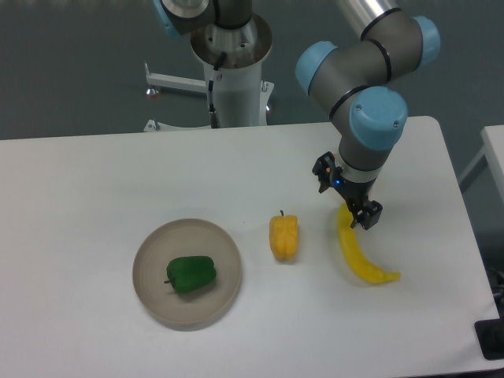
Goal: Pick up the green pepper from the plate
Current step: 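Move the gripper from beside the banana toward the plate, then lower the open gripper over the green pepper on the plate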
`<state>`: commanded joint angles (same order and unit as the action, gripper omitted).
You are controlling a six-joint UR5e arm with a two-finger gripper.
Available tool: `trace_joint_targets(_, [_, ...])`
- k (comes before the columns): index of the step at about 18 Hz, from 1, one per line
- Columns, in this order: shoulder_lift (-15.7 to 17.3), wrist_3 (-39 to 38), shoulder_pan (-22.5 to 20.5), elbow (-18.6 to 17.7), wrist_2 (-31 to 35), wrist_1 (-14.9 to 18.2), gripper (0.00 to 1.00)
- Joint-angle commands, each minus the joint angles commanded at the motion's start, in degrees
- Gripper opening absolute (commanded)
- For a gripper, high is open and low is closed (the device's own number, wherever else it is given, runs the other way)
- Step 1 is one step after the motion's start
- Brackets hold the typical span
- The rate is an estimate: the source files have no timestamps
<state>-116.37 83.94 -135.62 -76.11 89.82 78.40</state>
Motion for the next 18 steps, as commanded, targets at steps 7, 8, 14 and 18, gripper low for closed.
trace_joint_targets(7, [0.00,-3.85,2.54,-0.44,-1.49,-0.44,1.00])
trace_joint_targets(8, [0.09,-5.61,3.85,-0.61,-1.58,-0.53,1.00])
trace_joint_targets(14, [-1.58,-12.83,14.22,-0.44,-3.69,-7.45,1.00])
trace_joint_targets(18, [-5.53,-21.87,19.76,0.26,-4.66,-13.27,1.00])
